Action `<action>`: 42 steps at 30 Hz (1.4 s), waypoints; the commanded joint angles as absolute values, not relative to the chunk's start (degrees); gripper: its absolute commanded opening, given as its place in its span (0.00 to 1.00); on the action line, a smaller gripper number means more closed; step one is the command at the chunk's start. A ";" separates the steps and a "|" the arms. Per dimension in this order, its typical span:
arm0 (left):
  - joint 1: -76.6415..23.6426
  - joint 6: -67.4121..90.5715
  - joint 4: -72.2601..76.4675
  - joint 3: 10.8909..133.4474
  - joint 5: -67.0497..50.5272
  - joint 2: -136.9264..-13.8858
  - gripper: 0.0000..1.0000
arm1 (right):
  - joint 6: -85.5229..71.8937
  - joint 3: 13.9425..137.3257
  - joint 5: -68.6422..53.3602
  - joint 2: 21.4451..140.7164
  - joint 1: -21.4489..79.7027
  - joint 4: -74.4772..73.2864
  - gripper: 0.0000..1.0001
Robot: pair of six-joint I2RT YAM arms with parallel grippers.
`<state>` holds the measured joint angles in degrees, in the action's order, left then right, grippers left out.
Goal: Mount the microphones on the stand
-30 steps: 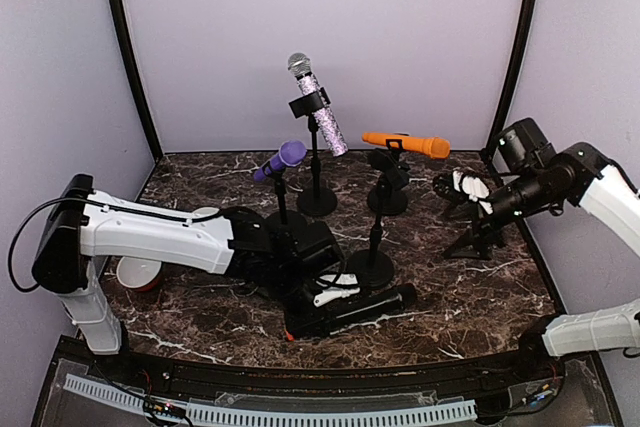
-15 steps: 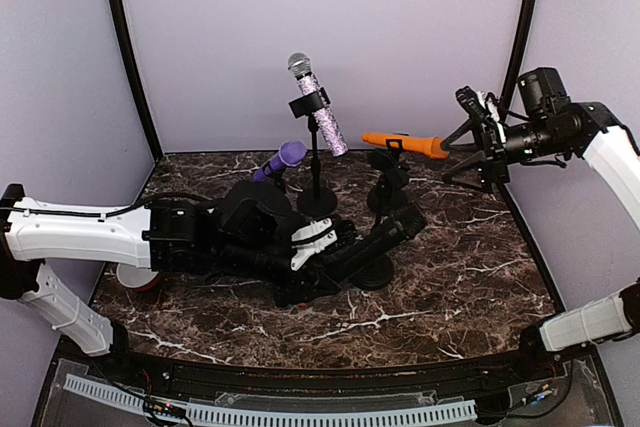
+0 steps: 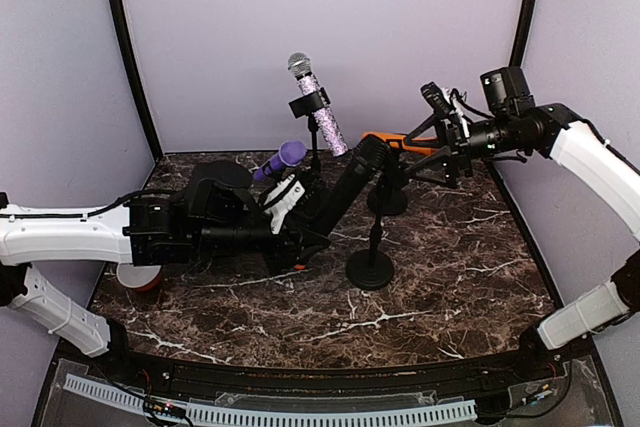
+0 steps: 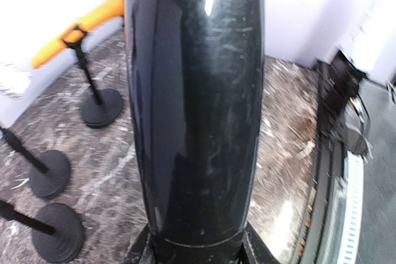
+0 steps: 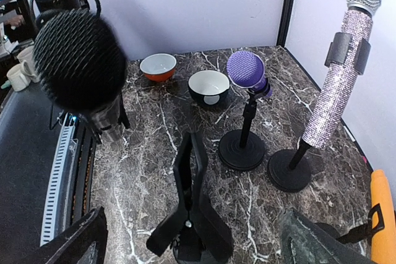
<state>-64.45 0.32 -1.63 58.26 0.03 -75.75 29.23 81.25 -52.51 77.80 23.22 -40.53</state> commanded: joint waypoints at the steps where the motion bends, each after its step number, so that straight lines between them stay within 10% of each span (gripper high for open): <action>1: -62.81 3.79 7.49 55.63 0.73 -72.12 0.00 | 27.69 82.97 -43.88 78.39 26.95 -36.77 0.95; 15: -61.70 6.16 10.66 52.04 2.52 -68.31 0.00 | 27.21 83.80 -36.80 80.34 33.17 -34.47 0.68; 24: -61.66 7.38 11.52 50.41 2.26 -67.84 0.00 | 29.72 85.52 -34.15 81.77 37.51 -37.67 0.27; 42: -61.35 7.51 12.49 47.46 3.40 -65.57 0.00 | 30.21 93.28 -43.12 85.28 42.07 -42.50 0.05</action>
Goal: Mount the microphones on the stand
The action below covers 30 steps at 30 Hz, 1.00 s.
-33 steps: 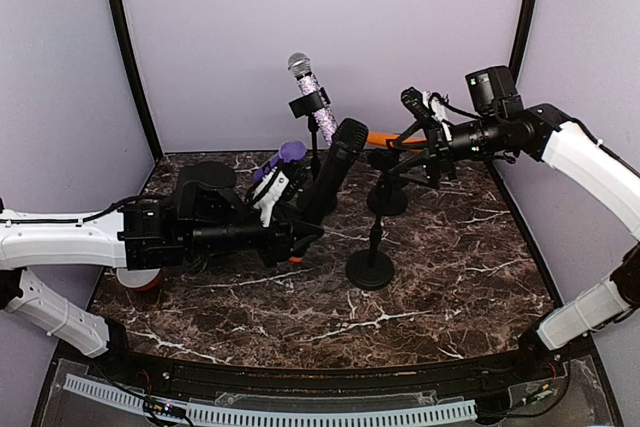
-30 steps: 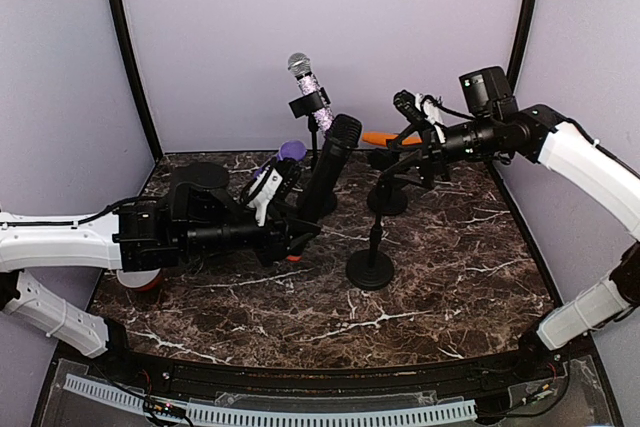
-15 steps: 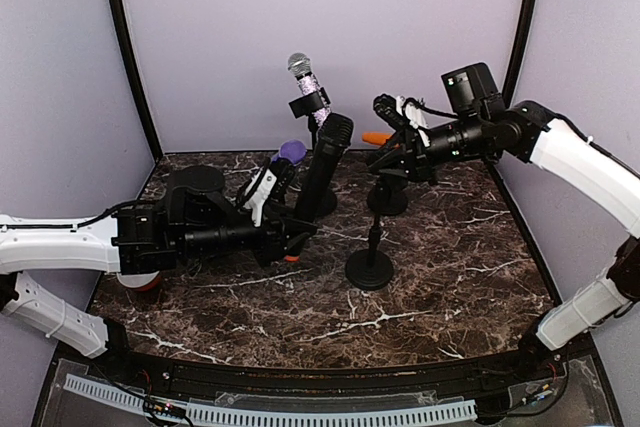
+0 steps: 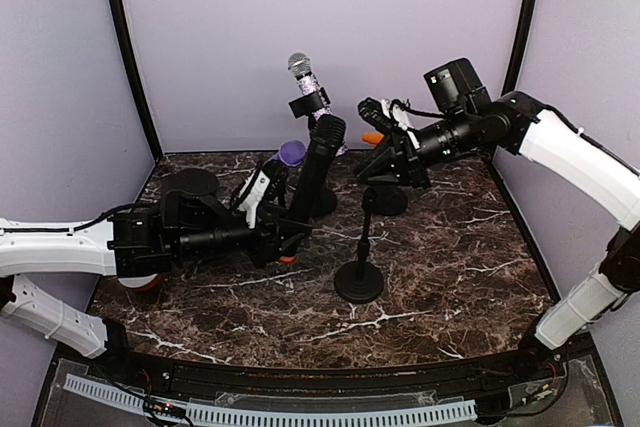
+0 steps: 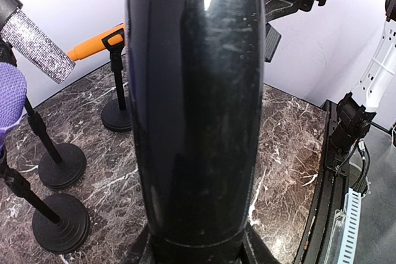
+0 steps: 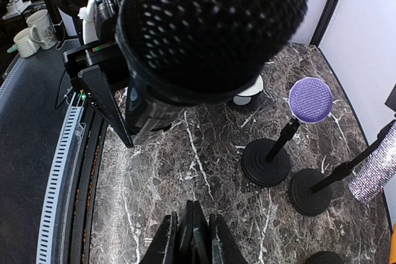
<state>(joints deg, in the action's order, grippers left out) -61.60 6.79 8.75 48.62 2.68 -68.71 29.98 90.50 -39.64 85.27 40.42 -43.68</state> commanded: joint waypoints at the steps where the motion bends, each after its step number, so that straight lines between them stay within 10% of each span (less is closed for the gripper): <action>1: -61.35 7.53 12.56 47.13 3.53 -65.30 0.00 | 30.23 93.41 -43.34 85.38 42.43 -42.74 0.05; 5: -61.35 7.92 14.31 45.48 4.24 -64.06 0.00 | 30.71 93.59 -43.62 85.43 43.43 -43.49 0.09; 15: -61.35 6.74 16.21 45.57 0.96 -64.95 0.00 | 29.33 96.81 -43.06 85.58 43.25 -44.35 0.72; 30: -61.35 6.48 13.92 49.92 -3.57 -68.53 0.00 | 18.13 110.65 -54.02 96.25 43.52 -43.29 0.89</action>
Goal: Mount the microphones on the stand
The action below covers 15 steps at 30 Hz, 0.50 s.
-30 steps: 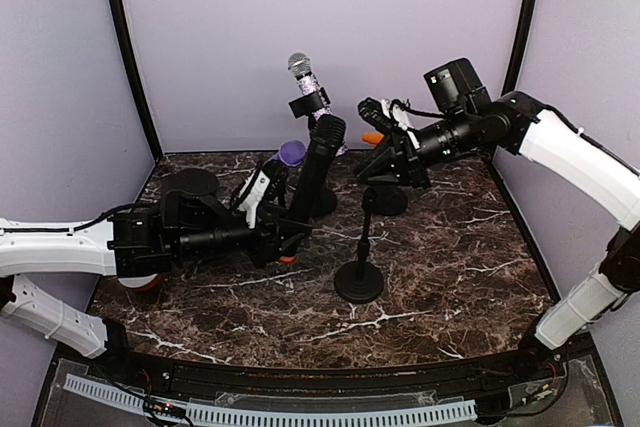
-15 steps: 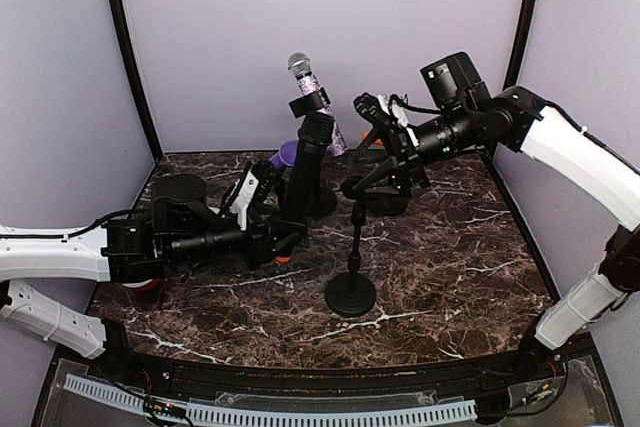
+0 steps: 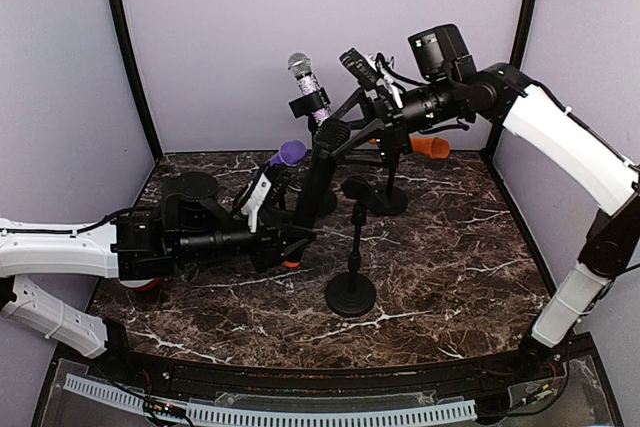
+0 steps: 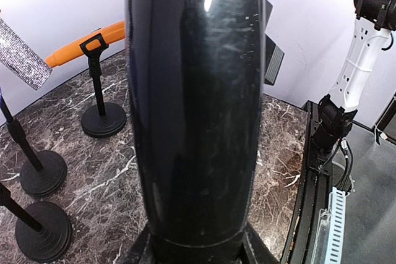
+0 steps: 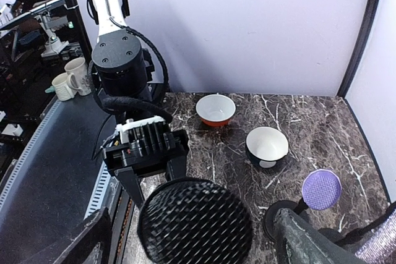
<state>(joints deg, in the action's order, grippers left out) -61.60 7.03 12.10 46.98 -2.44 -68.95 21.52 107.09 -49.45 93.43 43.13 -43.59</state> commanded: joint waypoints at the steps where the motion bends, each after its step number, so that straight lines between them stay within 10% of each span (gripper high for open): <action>1: -61.35 6.50 13.56 50.12 -3.71 -68.55 0.00 | 17.72 111.02 -54.53 96.72 43.58 -43.25 0.86; 11: -61.35 7.08 11.79 51.04 -3.37 -69.46 0.03 | 12.87 108.29 -57.50 96.60 43.77 -38.08 0.30; 15: -61.35 7.67 12.10 50.96 -1.87 -70.25 0.32 | 11.56 107.07 -58.54 95.82 43.77 -36.26 0.20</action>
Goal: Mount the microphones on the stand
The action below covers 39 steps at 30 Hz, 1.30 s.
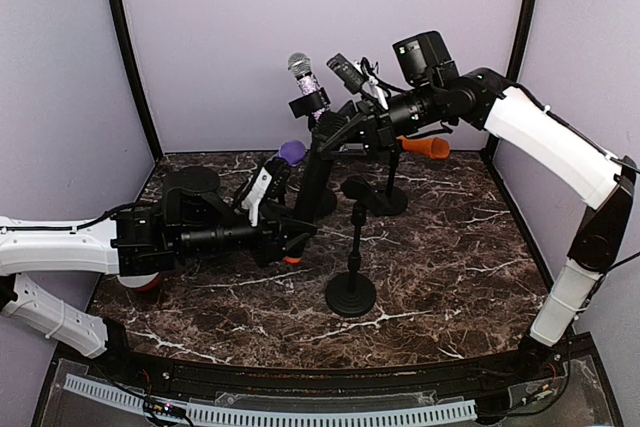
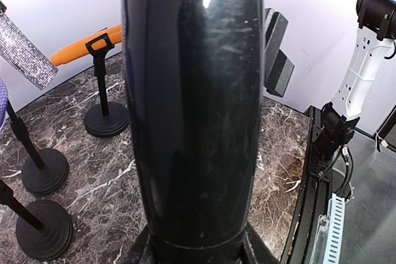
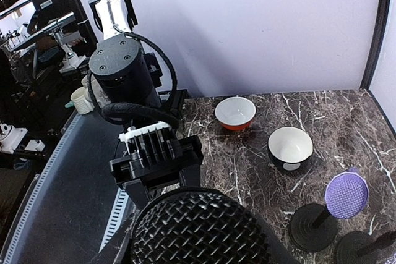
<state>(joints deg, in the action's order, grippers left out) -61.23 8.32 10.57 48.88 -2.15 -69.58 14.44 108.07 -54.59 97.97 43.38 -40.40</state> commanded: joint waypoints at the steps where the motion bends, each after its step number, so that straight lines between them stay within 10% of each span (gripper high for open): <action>1: -61.35 7.91 12.24 50.91 -1.45 -70.37 0.39 | 11.23 106.98 -58.84 95.73 43.77 -36.02 0.19; 10: -61.35 7.23 14.40 50.93 -0.15 -70.78 0.48 | 9.87 106.21 -59.92 95.23 43.71 -34.52 0.18; 20: -61.35 5.97 15.69 50.13 -0.68 -70.33 0.20 | 10.34 105.33 -59.04 94.28 43.76 -34.46 0.23; 28: -61.26 5.70 16.16 50.04 -0.95 -68.88 0.00 | 16.78 101.60 -53.34 88.55 42.11 -39.41 0.99; 39: -60.32 4.55 14.77 50.83 1.43 -68.16 0.00 | 24.39 81.84 -47.32 75.20 37.44 -41.56 0.93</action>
<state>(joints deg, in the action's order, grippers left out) -60.95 6.04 13.26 49.39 -0.16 -70.87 20.12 87.72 -48.93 77.21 37.80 -40.32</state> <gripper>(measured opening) 0.359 0.950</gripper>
